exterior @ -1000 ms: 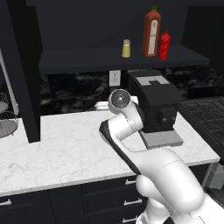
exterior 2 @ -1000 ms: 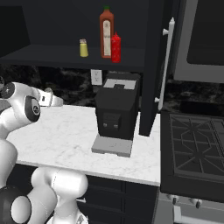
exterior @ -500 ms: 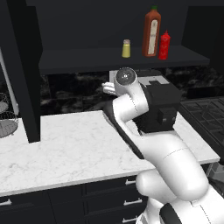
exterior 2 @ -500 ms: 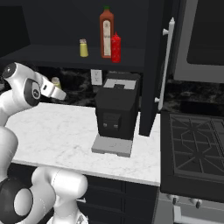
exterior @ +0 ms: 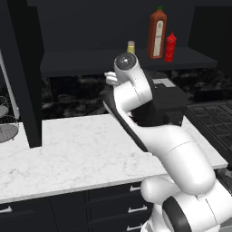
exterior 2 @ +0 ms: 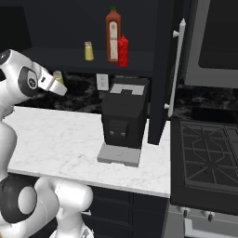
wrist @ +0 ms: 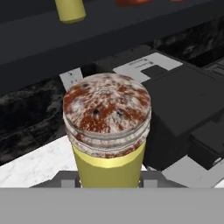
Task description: Put the shaker and condiment bottle from the counter next to their counterparts in the cabinet.
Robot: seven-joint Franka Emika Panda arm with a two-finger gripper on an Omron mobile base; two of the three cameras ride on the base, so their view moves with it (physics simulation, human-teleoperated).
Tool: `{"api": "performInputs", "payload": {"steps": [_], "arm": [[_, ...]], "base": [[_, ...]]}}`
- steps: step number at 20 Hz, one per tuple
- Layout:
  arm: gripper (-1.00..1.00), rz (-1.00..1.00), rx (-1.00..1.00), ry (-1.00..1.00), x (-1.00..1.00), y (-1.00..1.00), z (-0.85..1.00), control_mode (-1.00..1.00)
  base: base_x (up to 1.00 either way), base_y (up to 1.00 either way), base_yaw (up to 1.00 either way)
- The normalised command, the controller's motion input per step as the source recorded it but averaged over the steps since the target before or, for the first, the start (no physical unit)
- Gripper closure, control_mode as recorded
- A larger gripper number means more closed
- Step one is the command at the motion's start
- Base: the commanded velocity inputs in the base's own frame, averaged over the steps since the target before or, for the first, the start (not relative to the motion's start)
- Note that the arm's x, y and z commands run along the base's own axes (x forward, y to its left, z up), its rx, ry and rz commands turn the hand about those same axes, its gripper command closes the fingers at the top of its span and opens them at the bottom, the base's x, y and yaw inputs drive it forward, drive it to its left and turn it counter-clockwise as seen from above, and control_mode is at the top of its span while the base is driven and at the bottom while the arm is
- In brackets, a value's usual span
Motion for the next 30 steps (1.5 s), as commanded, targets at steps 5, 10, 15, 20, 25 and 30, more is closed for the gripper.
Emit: {"api": "performInputs", "payload": {"steps": [5, 10, 15, 20, 25, 30], "arm": [[1.0, 0.0, -0.01, 0.0, 0.09, 0.0, 0.41, -1.0], [1.0, 0.0, -0.01, 0.0, 0.14, 0.0, 0.44, -1.0], [1.0, 0.0, -0.04, 0.0, 0.23, 0.0, 0.42, -1.0], [1.0, 0.0, -0.07, 0.0, 0.34, 0.0, 0.26, -1.0], [1.0, 0.03, -0.13, 0.0, 0.37, 0.0, 0.05, -1.0], [1.0, 0.01, -0.09, 0.0, 0.41, 0.0, -0.21, -1.0]], "base": [[0.0, 0.0, 0.0], [0.0, 0.0, 0.0], [0.0, 0.0, 0.0], [0.0, 0.0, 0.0], [0.0, 0.0, 0.0], [0.0, 0.0, 0.0]]}}
